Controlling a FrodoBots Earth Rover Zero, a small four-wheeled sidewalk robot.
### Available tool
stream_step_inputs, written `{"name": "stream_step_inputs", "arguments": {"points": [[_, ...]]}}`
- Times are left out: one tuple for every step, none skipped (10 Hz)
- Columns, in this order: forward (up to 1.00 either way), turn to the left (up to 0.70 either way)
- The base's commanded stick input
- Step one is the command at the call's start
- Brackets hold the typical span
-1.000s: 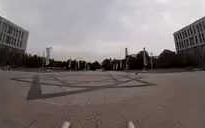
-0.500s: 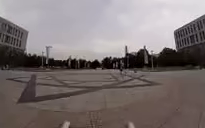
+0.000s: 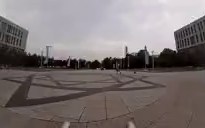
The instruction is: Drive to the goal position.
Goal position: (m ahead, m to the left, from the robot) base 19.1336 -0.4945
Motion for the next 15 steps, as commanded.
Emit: {"name": "stream_step_inputs", "arguments": {"points": [[0.6, 0.0], [0.6, 0.0], [0.6, 0.0], [0.6, 0.0], [0.6, 0.0], [0.6, 0.0], [0.6, 0.0], [0.6, 0.0], [0.6, 0.0], [0.6, 0.0], [0.6, 0.0], [0.6, 0.0], [0.6, 0.0], [0.6, 0.0], [0.6, 0.0]]}}
